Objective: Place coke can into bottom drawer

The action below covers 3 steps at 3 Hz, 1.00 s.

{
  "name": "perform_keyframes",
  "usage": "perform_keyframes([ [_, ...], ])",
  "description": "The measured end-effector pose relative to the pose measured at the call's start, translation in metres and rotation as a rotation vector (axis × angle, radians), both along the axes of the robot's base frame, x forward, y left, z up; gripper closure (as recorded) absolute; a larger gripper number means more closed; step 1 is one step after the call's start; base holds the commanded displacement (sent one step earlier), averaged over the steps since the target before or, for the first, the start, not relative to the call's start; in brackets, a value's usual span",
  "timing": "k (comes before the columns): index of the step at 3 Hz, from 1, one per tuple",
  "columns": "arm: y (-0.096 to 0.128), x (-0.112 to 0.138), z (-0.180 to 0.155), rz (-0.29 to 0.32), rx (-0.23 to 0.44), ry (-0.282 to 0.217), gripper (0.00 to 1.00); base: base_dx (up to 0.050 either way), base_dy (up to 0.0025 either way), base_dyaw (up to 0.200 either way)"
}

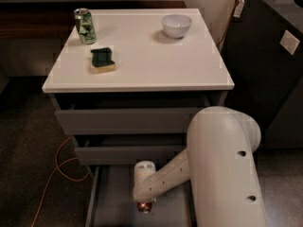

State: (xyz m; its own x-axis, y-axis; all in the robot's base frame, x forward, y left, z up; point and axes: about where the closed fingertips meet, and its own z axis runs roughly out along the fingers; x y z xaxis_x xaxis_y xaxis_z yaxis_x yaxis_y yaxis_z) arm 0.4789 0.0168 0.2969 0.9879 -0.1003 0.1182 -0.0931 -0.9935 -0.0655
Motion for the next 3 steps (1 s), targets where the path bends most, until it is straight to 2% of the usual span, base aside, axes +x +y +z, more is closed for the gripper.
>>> perform_keyframes([
  [1, -0.014, 0.008, -0.032, 0.009, -0.017, -0.005, 1.0, 0.0, 0.0, 0.0],
  [3, -0.024, 0.029, -0.09, 0.047, 0.076, -0.024, 1.0, 0.0, 0.0, 0.0],
])
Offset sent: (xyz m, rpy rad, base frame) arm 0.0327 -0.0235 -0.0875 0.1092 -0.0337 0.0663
